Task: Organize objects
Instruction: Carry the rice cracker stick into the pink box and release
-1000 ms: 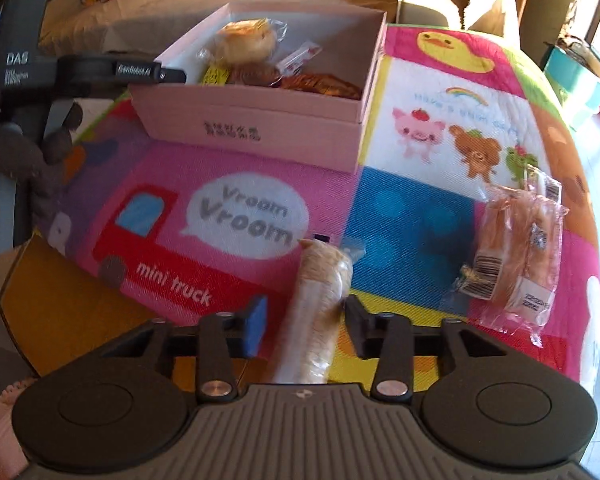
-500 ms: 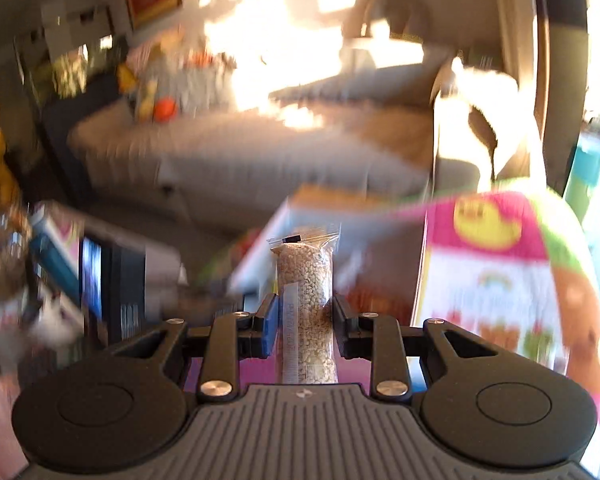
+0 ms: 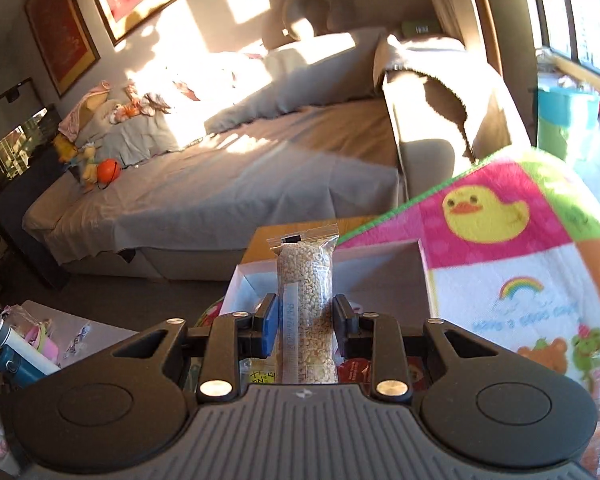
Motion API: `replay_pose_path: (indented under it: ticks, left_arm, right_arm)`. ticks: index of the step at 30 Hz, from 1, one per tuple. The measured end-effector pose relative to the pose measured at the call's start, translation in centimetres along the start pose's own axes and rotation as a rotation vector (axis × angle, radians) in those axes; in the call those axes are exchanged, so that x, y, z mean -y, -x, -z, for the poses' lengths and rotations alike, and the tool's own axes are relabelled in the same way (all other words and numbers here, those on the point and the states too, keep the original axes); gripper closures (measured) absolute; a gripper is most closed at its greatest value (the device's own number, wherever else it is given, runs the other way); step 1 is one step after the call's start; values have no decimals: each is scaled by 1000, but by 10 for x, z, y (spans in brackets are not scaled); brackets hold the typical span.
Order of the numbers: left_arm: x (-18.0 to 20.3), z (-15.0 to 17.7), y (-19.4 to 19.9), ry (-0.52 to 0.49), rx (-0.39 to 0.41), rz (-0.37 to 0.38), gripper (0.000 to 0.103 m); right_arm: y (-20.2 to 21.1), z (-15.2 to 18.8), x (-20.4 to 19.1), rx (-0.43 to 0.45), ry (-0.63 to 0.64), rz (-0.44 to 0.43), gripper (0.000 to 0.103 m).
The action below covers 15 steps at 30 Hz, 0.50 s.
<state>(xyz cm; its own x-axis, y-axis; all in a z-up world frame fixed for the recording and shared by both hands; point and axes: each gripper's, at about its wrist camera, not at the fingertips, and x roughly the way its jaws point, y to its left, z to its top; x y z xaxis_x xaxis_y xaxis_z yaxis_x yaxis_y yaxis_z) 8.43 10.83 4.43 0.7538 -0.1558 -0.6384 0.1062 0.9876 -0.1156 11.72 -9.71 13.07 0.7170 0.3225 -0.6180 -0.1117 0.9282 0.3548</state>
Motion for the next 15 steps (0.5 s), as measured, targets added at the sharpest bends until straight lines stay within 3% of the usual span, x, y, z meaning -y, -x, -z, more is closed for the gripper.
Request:
replay_pose_path:
  ticks: [6,9,11,15]
  left_arm:
    - [0,0,0,0,-1,0,86]
    - [0,-1,0,0,-1,2,86]
    - [0,-1,0,-1,-1,2,86]
    - [0,-1,0,0,-1,3,86]
  right_arm:
    - [3,3,7,1,30,10,72]
    - [18,5,18,22,55,43,64]
    - [33,10,27,34,76,75,53]
    - [67,29,50,52,132,191,48]
